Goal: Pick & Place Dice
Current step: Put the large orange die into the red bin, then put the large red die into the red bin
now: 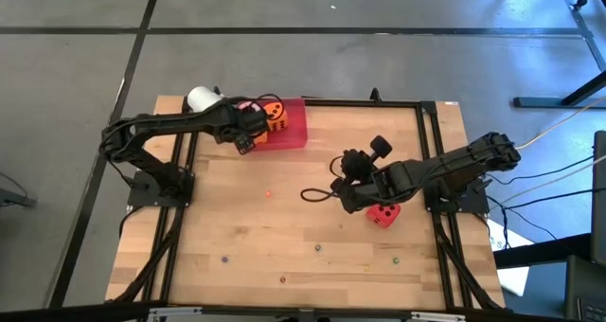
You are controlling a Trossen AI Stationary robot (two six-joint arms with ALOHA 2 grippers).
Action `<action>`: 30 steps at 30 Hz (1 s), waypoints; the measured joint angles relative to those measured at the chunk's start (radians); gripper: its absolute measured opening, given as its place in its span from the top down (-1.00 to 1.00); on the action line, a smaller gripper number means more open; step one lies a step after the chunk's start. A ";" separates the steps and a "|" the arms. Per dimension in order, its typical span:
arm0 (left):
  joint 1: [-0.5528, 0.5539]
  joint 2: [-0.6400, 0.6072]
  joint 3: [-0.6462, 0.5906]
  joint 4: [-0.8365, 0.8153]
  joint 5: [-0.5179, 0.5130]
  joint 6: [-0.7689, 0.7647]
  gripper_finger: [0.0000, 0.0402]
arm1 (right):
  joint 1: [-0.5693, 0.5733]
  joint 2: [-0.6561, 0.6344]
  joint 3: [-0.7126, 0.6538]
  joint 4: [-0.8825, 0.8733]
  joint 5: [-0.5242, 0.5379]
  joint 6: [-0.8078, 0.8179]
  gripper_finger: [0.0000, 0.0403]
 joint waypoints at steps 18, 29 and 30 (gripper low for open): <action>-0.117 -0.022 0.001 0.153 -0.138 0.042 -0.97 | 0.003 -0.004 0.000 -0.026 0.000 -0.035 0.98; -0.273 -0.289 -0.019 0.185 -0.232 0.017 -0.97 | 0.038 -0.188 -0.013 -0.405 -0.110 0.257 0.98; -0.288 -0.320 -0.039 0.202 -0.232 0.024 -0.97 | 0.047 -0.213 -0.032 -0.399 -0.117 0.271 0.98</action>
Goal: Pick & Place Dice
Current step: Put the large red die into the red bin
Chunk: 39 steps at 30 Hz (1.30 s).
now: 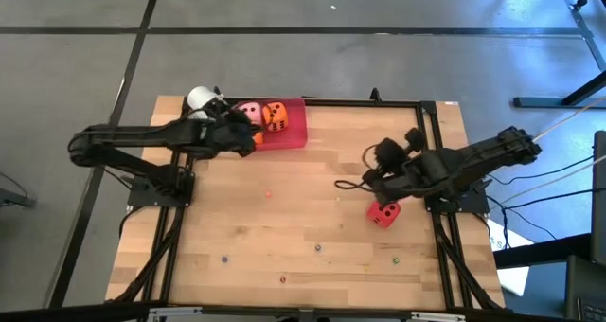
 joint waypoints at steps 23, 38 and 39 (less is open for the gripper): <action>-0.141 -0.251 -0.447 0.691 0.146 0.227 -0.97 | 0.052 -0.447 -0.415 0.580 -0.558 -0.432 0.98; -0.141 -0.251 -0.447 0.693 0.148 0.220 -0.97 | 0.020 -0.505 -0.414 0.512 -0.420 -0.311 0.90; -0.141 -0.251 -0.447 0.694 0.148 0.220 -0.97 | 0.015 -0.494 -0.414 0.512 -0.440 -0.312 0.85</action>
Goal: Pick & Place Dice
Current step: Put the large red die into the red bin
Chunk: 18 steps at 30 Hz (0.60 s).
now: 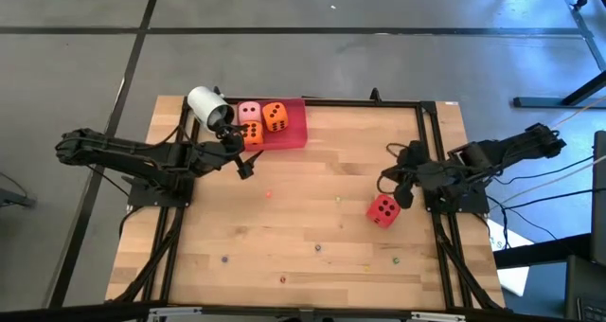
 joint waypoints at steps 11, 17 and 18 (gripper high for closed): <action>0.040 0.000 0.000 0.097 -0.003 0.033 -0.97 | -0.051 0.164 0.000 -0.001 -0.075 0.027 -0.08; 0.076 0.000 0.000 0.098 -0.002 0.034 -0.97 | -0.078 0.267 0.000 -0.001 -0.181 0.092 -0.62; 0.081 0.000 0.000 0.098 -0.002 0.034 -0.97 | -0.081 0.282 0.000 -0.002 -0.201 0.105 -0.69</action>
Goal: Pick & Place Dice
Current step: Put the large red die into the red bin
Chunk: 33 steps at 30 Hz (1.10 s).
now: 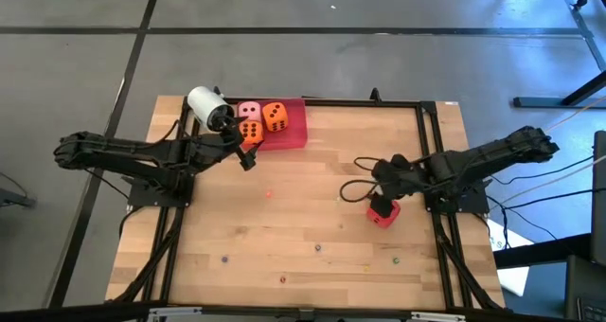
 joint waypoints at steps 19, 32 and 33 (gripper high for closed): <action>0.028 0.000 0.001 0.013 0.060 0.000 -0.97 | -0.009 0.186 0.000 -0.112 -0.200 0.170 -0.96; 0.028 0.000 0.001 0.013 0.060 0.000 -0.97 | -0.006 0.200 0.000 -0.130 -0.258 0.265 -0.98; 0.028 0.000 0.001 0.013 0.060 0.000 -0.97 | -0.005 0.199 0.000 -0.129 -0.261 0.267 -0.98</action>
